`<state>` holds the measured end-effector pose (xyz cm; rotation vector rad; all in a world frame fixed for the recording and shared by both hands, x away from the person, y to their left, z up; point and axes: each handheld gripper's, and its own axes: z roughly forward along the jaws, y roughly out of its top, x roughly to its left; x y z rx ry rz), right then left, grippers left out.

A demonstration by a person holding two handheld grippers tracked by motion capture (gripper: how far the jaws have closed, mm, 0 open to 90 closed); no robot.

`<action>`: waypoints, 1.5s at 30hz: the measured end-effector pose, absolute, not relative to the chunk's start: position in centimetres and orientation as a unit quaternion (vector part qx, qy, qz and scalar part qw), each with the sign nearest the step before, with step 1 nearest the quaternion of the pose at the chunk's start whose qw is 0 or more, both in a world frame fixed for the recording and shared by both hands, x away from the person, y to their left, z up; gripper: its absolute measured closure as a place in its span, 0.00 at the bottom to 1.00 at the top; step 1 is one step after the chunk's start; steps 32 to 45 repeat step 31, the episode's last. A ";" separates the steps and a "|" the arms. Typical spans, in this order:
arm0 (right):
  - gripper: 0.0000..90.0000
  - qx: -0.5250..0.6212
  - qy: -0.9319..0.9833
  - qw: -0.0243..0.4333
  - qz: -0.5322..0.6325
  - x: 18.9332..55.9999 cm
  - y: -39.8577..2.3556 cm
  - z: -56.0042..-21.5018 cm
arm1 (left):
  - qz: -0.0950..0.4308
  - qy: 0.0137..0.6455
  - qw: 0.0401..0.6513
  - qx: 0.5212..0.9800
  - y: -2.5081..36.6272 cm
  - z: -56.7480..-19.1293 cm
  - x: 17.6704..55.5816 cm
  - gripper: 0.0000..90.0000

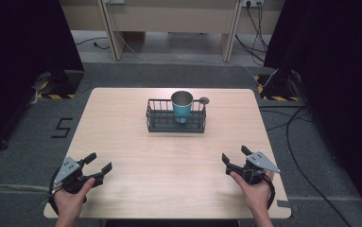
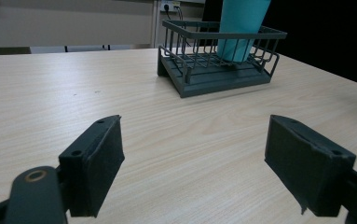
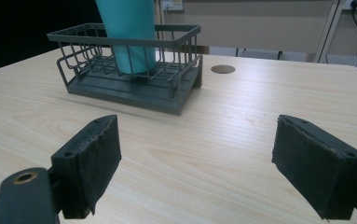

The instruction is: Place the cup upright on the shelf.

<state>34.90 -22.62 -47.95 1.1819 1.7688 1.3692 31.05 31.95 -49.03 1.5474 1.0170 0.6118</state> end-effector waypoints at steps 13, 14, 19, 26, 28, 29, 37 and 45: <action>0.25 0.435 0.655 0.326 0.525 33.6 -22.2 -49.0 | 0.257 0.433 0.561 0.658 32.0 -49.2 31.3 0.21; 0.26 0.437 0.652 0.325 0.528 33.5 -22.2 -49.0 | 0.256 0.432 0.560 0.659 32.0 -49.2 31.4 0.21; 0.28 0.437 0.648 0.329 0.530 33.0 -22.4 -49.2 | 0.254 0.429 0.560 0.662 32.0 -49.3 31.5 0.21; 0.29 0.435 0.646 0.333 0.532 32.7 -22.6 -49.0 | 0.252 0.428 0.561 0.662 31.9 -49.3 31.6 0.21; 0.31 0.439 0.645 0.329 0.532 32.6 -22.7 -48.9 | 0.252 0.428 0.562 0.661 31.9 -49.3 31.6 0.21; 0.31 0.439 0.646 0.328 0.532 32.6 -22.7 -48.9 | 0.252 0.428 0.564 0.660 31.9 -49.3 31.6 0.20; 0.31 0.441 0.646 0.325 0.532 32.5 -22.7 -48.8 | 0.252 0.427 0.567 0.658 31.9 -49.3 31.6 0.20; 0.31 0.441 0.646 0.325 0.532 32.5 -22.7 -48.8 | 0.252 0.427 0.567 0.658 31.9 -49.3 31.6 0.20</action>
